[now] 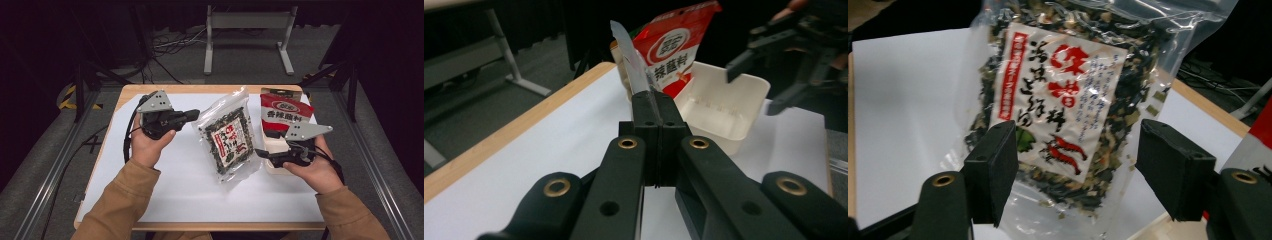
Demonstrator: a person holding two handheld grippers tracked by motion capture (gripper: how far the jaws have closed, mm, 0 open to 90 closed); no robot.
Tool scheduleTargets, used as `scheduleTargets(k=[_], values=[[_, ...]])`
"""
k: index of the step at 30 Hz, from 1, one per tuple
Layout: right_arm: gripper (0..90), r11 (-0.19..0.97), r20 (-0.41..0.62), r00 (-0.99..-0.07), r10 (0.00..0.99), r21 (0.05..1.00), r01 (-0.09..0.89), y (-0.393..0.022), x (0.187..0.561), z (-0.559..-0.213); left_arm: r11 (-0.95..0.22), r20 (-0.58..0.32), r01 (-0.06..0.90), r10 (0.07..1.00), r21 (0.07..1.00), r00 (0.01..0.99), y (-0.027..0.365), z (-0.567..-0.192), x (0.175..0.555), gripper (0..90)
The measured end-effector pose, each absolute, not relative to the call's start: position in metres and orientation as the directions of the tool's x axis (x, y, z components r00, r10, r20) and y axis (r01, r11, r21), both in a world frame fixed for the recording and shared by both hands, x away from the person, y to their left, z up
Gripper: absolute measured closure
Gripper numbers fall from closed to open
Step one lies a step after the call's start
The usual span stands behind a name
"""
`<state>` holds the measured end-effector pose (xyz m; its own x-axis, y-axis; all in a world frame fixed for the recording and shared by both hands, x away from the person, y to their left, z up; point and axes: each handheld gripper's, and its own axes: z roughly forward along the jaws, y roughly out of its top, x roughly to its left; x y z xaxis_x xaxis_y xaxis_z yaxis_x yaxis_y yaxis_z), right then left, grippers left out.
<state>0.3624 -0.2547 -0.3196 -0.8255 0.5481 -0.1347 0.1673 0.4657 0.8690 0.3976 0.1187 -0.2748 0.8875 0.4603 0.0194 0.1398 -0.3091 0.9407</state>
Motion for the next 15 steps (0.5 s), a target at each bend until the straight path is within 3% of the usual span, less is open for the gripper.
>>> scheduleTargets(k=[15], values=[[23.9, 0.450, -0.131, -0.832, 0.539, 0.880, 0.153, -0.248, 0.402, -0.306, -0.327, 0.120, 0.017, 0.394, 0.945, 0.911, 0.112, -0.256, 0.361, 90.0]])
